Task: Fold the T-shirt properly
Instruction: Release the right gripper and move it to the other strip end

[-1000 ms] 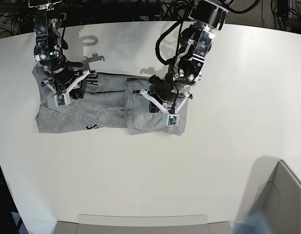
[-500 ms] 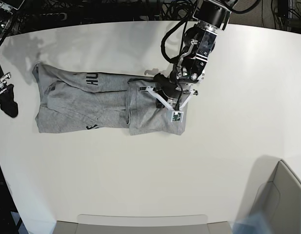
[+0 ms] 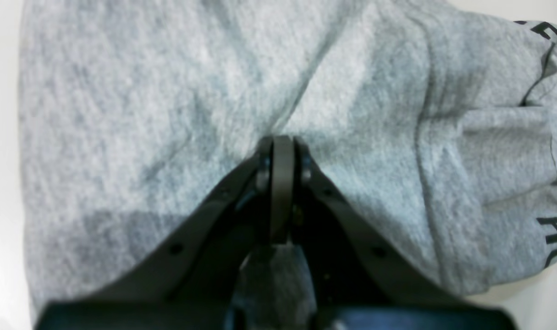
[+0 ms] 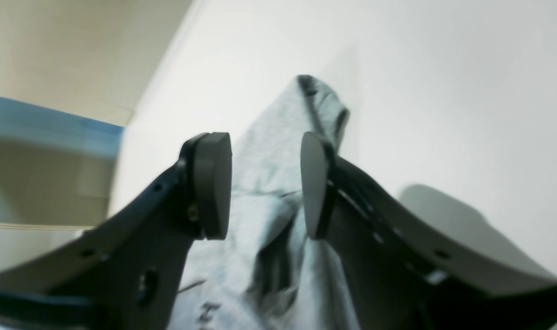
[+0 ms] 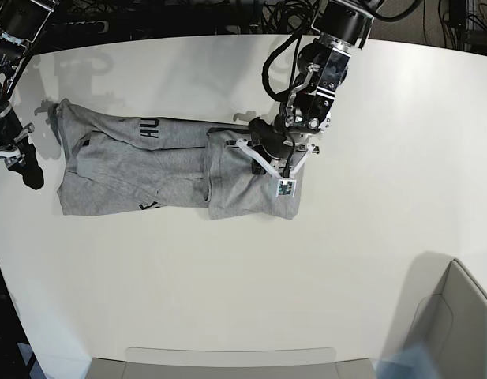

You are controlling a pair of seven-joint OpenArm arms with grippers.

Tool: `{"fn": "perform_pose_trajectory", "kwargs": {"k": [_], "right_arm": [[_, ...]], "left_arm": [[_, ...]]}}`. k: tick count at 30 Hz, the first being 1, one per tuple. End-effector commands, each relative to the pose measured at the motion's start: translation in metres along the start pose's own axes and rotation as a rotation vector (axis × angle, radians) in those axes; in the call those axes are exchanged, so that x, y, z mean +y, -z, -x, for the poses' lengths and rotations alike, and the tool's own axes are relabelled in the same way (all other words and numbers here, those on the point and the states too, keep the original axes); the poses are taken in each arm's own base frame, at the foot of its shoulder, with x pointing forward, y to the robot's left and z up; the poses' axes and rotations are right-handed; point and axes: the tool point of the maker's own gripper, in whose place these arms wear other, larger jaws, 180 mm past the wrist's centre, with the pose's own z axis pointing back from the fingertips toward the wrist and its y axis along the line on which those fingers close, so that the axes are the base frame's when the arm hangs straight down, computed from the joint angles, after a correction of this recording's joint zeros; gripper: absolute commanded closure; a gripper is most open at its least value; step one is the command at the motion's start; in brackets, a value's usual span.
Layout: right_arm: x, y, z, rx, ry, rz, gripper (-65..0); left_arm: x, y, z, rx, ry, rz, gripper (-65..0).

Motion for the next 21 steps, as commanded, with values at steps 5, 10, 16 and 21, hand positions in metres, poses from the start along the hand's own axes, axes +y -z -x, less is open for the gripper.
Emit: {"fn": "perform_pose_trajectory", "kwargs": {"k": [5, 10, 16, 21], "right_arm": [[-0.004, 0.007, 0.001, -0.011, -0.014, 0.008, -24.3], [-0.023, 0.013, 0.025, 0.026, 0.014, 0.052, -24.3], [-0.021, 0.026, 0.054, 0.087, -0.006, 0.054, -24.3], [-0.017, 0.032, 0.069, 0.114, -0.024, 0.052, -24.3]], "left_arm": [[-0.003, -0.001, -0.009, -0.017, -0.003, 0.006, 0.0], [-0.003, -0.001, -0.009, -0.017, -0.003, 0.006, 0.0], [-0.002, -0.001, -0.010, -0.019, -0.006, 0.003, 0.0], [-0.002, -0.001, -0.010, -0.020, -0.006, 0.003, 0.0]]}}
